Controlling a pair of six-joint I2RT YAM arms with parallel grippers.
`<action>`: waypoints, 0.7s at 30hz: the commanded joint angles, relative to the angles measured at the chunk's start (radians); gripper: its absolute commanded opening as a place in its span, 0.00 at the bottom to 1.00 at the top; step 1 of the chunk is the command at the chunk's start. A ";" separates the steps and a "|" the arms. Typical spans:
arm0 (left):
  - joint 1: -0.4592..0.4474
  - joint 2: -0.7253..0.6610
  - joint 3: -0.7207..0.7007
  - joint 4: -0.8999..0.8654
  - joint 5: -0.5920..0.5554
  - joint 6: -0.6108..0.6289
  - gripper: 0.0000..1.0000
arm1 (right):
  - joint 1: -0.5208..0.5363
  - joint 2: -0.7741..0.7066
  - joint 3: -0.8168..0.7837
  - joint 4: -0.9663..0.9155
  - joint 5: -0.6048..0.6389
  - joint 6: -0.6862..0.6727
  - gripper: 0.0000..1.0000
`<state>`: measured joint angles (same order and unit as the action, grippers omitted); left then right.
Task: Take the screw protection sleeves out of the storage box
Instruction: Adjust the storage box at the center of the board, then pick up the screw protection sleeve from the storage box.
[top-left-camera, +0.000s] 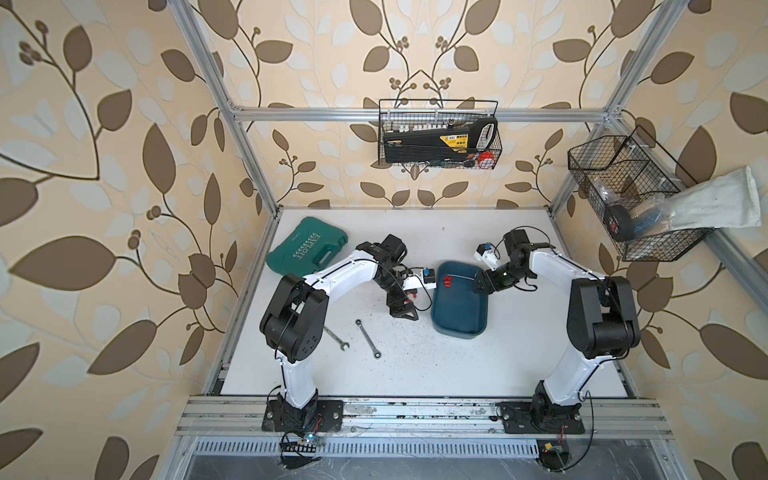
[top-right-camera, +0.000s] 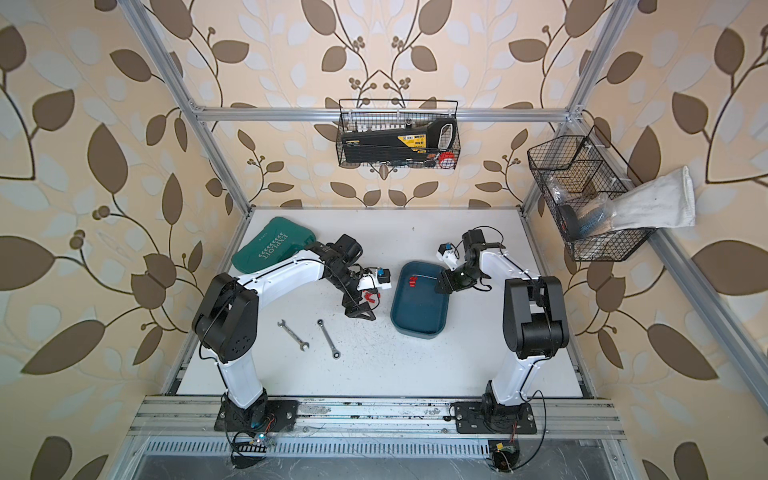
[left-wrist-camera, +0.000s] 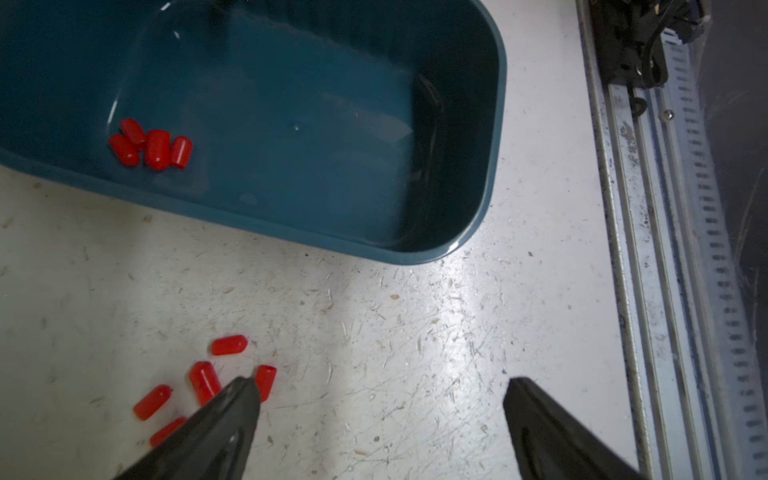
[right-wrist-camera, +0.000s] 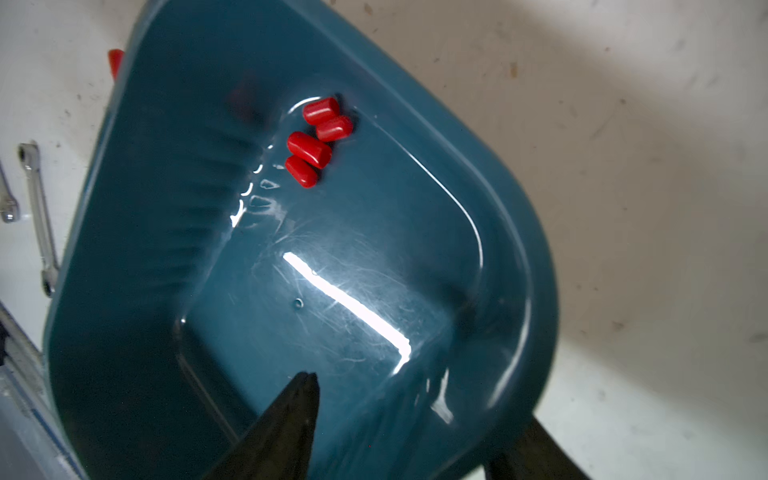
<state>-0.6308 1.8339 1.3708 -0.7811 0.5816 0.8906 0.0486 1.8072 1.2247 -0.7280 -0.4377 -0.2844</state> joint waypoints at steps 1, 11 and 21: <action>-0.015 -0.022 0.029 -0.056 0.011 0.054 0.98 | 0.023 0.053 0.066 -0.031 -0.122 0.008 0.63; -0.099 0.073 0.175 0.028 -0.156 -0.077 0.82 | 0.010 0.062 0.112 -0.034 -0.175 -0.008 0.62; -0.168 0.326 0.486 -0.048 -0.341 -0.199 0.52 | -0.128 -0.076 0.047 0.031 -0.173 0.030 0.62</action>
<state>-0.7944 2.1113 1.7626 -0.7696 0.3172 0.7464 -0.0639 1.7672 1.3029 -0.7139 -0.5957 -0.2695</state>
